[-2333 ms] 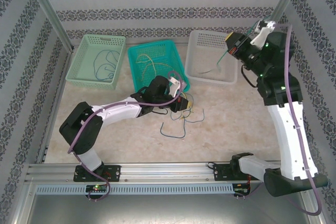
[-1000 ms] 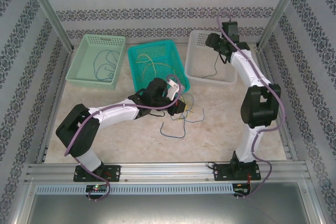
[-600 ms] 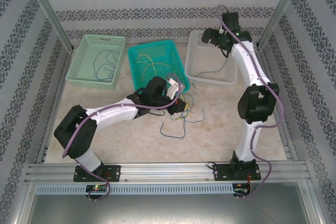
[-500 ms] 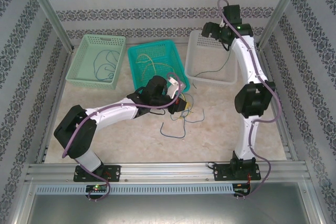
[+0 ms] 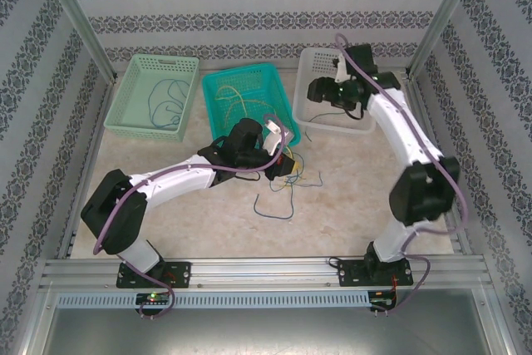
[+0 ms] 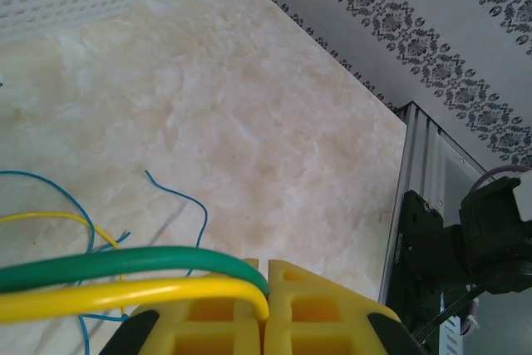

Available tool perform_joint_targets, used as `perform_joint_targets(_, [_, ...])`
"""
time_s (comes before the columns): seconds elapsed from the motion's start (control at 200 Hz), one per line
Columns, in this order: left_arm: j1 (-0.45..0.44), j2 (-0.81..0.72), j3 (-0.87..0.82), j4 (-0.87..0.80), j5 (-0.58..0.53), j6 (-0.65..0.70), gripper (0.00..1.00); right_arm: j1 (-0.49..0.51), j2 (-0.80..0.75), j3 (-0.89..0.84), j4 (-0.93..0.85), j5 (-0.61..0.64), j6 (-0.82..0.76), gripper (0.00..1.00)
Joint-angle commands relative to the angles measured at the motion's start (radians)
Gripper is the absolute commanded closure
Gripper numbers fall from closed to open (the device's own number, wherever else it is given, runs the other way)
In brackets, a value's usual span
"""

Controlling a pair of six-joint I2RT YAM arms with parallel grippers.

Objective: Untangle the cables

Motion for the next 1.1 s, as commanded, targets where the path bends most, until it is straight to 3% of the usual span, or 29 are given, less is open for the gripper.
perform_joint_targets(0.0, [0.001,-0.006,0.040,-0.018,0.022,0.027,1.00,0.012,-0.131,-0.205,0.101,-0.113,0.047,0.26])
perform_joint_targets(0.23, [0.000,-0.033,0.029,0.034,0.021,-0.010,1.00,0.042,-0.441,-0.645,0.338,-0.146,0.176,0.30])
perform_joint_targets(0.37, [0.003,-0.056,0.039,0.042,0.034,-0.026,1.00,0.127,-0.576,-0.780,0.388,-0.109,0.099,0.29])
perform_joint_targets(0.515, [0.006,-0.074,0.034,0.046,0.042,-0.059,1.00,0.152,-0.673,-0.921,0.486,-0.128,0.082,0.33])
perform_joint_targets(0.694, [0.021,-0.075,0.025,0.050,0.073,-0.105,1.00,0.161,-0.761,-1.026,0.559,-0.156,0.033,0.43])
perform_joint_targets(0.904, [0.023,-0.055,0.040,0.070,0.108,-0.140,0.99,0.212,-0.783,-1.071,0.674,-0.170,0.013,0.36])
perform_joint_targets(1.094, [0.023,-0.036,0.046,0.080,0.116,-0.160,0.99,0.273,-0.755,-1.063,0.720,-0.166,-0.003,0.36])
